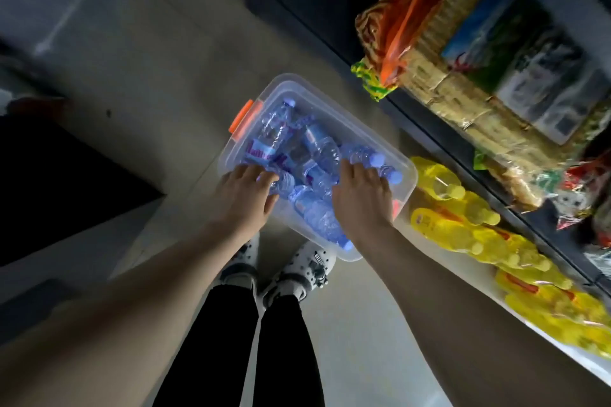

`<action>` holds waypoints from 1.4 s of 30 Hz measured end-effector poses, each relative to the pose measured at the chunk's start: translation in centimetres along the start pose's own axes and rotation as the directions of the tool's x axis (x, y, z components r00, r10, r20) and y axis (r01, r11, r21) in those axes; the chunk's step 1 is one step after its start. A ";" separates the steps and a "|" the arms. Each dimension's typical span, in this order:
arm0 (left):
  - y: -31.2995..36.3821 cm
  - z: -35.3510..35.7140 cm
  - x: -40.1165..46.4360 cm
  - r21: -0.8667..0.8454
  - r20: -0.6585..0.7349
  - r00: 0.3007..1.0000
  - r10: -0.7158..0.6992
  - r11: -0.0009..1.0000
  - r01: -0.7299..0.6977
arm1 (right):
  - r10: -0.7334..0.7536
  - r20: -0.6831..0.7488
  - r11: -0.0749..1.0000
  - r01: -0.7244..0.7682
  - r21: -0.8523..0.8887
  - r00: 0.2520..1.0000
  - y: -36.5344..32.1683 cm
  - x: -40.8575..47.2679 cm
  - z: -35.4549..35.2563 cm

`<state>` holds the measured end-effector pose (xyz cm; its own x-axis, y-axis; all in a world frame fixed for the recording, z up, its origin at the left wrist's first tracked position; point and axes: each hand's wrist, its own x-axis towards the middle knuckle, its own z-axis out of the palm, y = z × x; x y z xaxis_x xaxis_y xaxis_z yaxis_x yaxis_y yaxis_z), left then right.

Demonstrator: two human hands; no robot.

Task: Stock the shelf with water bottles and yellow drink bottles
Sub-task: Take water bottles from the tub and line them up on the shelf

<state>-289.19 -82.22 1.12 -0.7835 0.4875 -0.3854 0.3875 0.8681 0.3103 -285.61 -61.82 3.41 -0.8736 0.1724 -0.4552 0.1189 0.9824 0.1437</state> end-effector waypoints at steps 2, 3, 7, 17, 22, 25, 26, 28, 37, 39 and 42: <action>-0.4 2.6 0.9 -0.009 0.013 1.000 0.007 1.000 -0.007 | -0.022 0.074 1.000 0.021 0.010 0.997 -0.3 1.3 2.6; -0.6 3.7 1.2 -0.016 0.020 1.000 0.010 1.000 -0.010 | -0.026 0.096 0.999 0.024 0.023 0.995 -0.4 1.9 3.6; -1.4 8.3 2.6 0.025 0.060 0.998 0.016 1.000 -0.018 | -0.015 0.141 1.000 0.012 0.026 0.990 -0.4 4.5 7.8; -2.7 13.4 3.6 0.195 -0.061 0.994 0.092 0.978 -0.079 | -0.016 0.219 1.000 0.020 -0.019 0.976 -0.9 6.7 13.8; -2.9 13.8 3.5 0.178 -0.163 0.977 0.138 0.978 -0.108 | -0.019 0.222 0.999 0.025 -0.024 0.975 -0.9 7.2 14.2; -2.9 13.7 3.6 0.185 -0.135 0.980 0.146 0.975 -0.119 | -0.018 0.250 1.000 0.022 -0.015 0.968 -0.9 7.2 13.8; -2.9 13.7 3.5 0.192 -0.120 0.982 0.143 0.974 -0.119 | -0.012 0.257 1.000 0.012 0.001 0.966 -1.0 7.2 13.4; -2.9 13.5 3.5 0.203 -0.075 0.989 0.124 0.973 -0.107 | -0.010 0.265 0.999 0.002 0.033 0.964 -1.0 7.1 12.4; -3.0 8.3 1.9 0.312 0.507 0.861 -0.032 0.938 -0.149 | -0.064 0.112 0.998 0.061 0.026 0.992 -0.5 6.8 2.0; -2.9 5.8 0.6 0.325 0.580 0.813 -0.059 0.931 -0.165 | 0.033 0.105 0.950 -0.064 0.306 0.994 0.5 6.0 -2.2; -2.4 0.4 -1.0 0.299 0.651 0.751 -0.110 0.947 -0.120 | 0.052 0.096 0.837 -0.096 0.539 0.994 2.6 3.2 -8.3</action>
<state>-289.18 -84.79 0.43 -0.3154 0.3314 -0.8892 0.6060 0.7915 0.0801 -292.06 -59.32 9.65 -0.8167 0.2292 -0.5296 0.4376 0.8442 -0.3095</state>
